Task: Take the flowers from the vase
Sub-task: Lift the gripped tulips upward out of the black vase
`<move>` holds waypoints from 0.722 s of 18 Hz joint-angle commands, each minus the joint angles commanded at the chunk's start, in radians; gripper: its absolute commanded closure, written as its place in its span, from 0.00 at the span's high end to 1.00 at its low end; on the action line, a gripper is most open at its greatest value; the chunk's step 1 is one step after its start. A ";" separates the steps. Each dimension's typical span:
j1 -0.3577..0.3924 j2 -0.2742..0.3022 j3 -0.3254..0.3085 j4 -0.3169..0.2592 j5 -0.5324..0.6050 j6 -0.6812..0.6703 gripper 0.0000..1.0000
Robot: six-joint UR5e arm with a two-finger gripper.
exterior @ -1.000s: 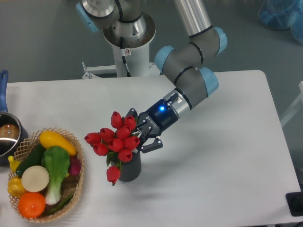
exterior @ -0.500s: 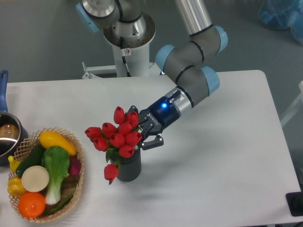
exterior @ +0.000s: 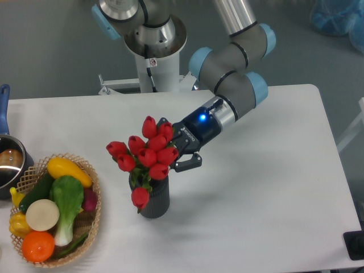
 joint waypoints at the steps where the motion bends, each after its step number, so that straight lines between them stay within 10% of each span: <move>1: 0.000 0.011 -0.008 0.000 -0.026 0.000 0.43; 13: 0.018 0.055 -0.003 -0.002 -0.104 -0.003 0.43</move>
